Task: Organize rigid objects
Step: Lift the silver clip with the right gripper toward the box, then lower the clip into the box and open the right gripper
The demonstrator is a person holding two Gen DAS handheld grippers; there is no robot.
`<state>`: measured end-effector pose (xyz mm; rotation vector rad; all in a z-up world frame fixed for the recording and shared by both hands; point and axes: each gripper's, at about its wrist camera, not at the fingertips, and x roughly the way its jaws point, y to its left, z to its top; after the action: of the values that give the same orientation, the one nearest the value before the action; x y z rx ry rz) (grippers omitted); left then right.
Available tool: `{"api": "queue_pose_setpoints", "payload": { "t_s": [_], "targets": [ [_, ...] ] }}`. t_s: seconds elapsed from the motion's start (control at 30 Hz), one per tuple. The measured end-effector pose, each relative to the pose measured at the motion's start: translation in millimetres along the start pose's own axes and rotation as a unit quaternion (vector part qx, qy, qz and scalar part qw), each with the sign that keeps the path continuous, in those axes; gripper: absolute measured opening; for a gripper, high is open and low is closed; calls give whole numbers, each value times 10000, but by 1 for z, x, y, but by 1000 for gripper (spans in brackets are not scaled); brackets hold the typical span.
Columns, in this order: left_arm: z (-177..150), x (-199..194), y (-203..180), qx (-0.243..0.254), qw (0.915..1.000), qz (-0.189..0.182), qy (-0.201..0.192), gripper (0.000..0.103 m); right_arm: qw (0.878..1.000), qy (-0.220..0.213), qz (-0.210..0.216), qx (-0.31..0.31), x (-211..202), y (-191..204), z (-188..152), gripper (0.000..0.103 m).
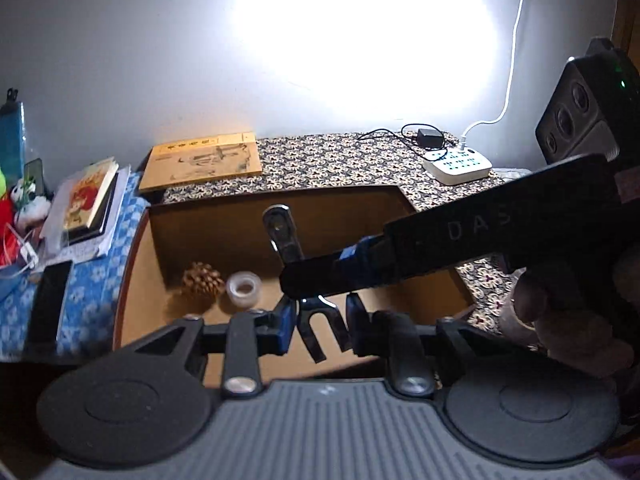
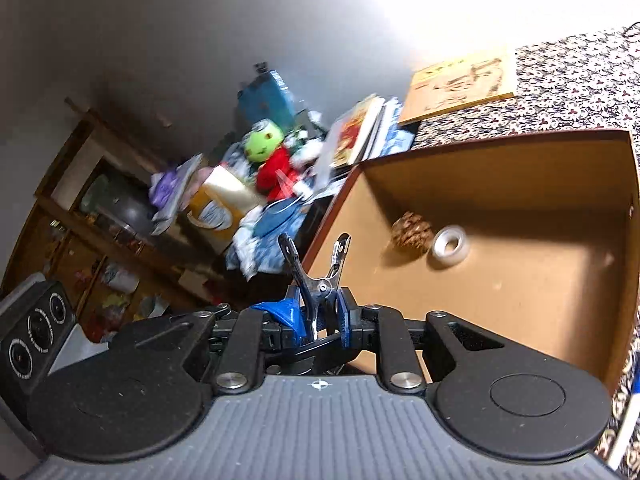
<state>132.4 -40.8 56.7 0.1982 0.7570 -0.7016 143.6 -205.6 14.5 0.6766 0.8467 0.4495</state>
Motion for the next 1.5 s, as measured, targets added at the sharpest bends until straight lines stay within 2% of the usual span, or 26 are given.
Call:
{"api": "queue_pose_setpoints", "payload": {
  "t_s": [0.17, 0.47, 0.77, 0.9, 0.97, 1.0, 1.03, 1.33, 1.5],
  "targets": [
    [7, 42, 35, -52, 9991, -144, 389, 21, 9990, 204, -220, 345, 42, -22, 20, 0],
    [-7, 107, 80, -198, 9914, -169, 1282, 22, 9893, 755, -433, 1167, 101, -63, 23, 0],
    [-11, 131, 97, -371, 9815, 57, 1875, 23, 9719, 1216, -765, 1864, 134, -73, 24, 0],
    [-16, 133, 96, -264, 9808, 234, 1916, 27, 9670, 1367, -659, 2046, 140, -74, 23, 2],
    [-16, 130, 94, -189, 9817, 317, 1866, 37, 9662, 1385, -540, 2106, 140, -76, 22, 6],
    [-16, 129, 93, -162, 9828, 356, 1807, 48, 9666, 1386, -532, 2087, 139, -76, 22, 6],
    [-15, 128, 92, -141, 9836, 389, 1757, 53, 9675, 1376, -538, 2052, 138, -75, 23, 6],
    [-12, 121, 90, -109, 9833, 616, 1707, 54, 9770, 1154, -720, 1642, 131, -63, 24, 6],
    [-9, 106, 87, -180, 9848, 772, 1545, 55, 9810, 972, -816, 1470, 122, -58, 21, 6]
  ]
}}
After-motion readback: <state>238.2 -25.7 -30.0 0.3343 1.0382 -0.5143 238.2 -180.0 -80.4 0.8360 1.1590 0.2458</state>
